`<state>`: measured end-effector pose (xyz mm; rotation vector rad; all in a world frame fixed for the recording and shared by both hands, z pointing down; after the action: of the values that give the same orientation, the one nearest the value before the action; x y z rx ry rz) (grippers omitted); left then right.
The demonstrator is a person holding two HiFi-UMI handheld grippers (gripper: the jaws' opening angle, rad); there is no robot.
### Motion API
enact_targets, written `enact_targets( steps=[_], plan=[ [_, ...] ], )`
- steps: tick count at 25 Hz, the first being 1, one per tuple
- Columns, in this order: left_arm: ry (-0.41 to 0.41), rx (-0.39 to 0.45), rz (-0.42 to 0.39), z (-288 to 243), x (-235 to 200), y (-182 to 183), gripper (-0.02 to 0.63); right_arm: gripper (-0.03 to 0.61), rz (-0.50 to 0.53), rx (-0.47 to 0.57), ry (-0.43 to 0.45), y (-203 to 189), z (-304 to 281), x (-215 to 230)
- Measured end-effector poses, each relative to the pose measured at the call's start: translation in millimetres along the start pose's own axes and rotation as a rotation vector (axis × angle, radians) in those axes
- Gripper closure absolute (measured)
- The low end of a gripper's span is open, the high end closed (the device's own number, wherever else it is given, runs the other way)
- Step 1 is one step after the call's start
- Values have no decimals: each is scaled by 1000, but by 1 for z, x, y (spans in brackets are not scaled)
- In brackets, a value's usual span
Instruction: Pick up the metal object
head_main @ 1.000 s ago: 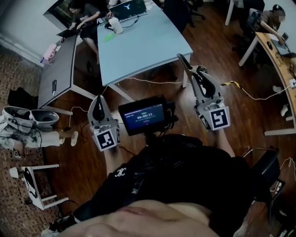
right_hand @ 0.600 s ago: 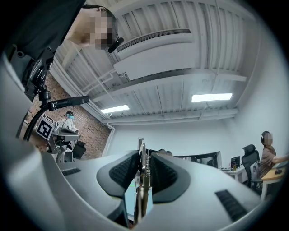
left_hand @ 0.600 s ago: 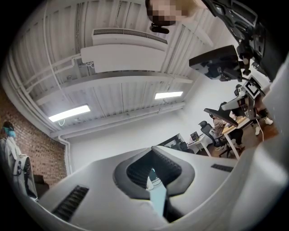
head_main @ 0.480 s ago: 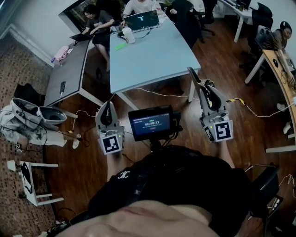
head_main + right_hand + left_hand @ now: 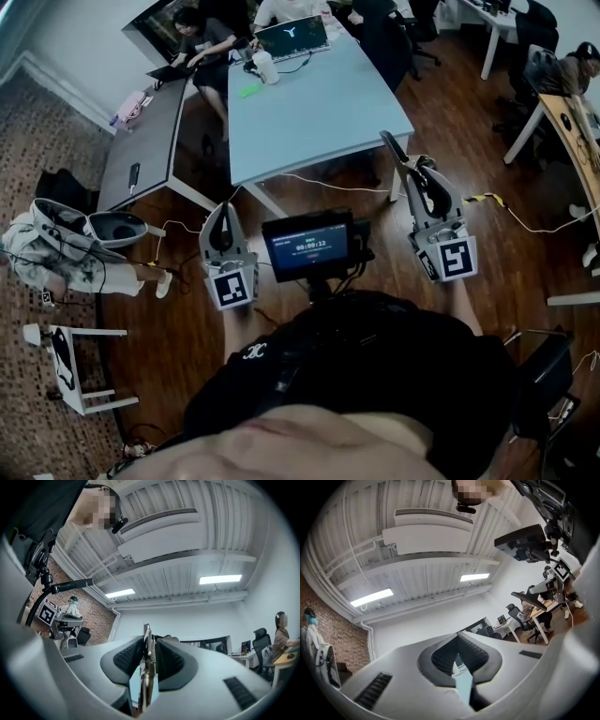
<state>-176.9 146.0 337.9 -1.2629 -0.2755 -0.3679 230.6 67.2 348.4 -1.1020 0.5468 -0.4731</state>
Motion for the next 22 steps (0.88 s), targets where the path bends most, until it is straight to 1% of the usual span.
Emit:
enact_targets(
  steps=[9,16,20,22],
  plan=[
    [4,23,-41,5,-3,-15,604,520,-17,-15,0,-6,1,0],
    [-16,2,-18,4,0,-11,604,520,-20,-11,-1,-4,2,-3],
    [-16,11,-23,3,-4,-15,604,520,-25,-52,-3,-6,5,-5],
    [-23,9,-18,-1,-3,-12,604,520,-18,-29,-9,-3,1,-3]
  ],
)
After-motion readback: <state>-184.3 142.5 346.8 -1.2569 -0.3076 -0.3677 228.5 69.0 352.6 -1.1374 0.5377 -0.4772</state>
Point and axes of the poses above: the fingertips, and each gripper's own axes: z backward along the fingers, x to its right, y out of its top, the point moved 10 cm from there along z, backward along the fingers, and after that the axes turned 6 degrees about y, right-handed, at the moved point
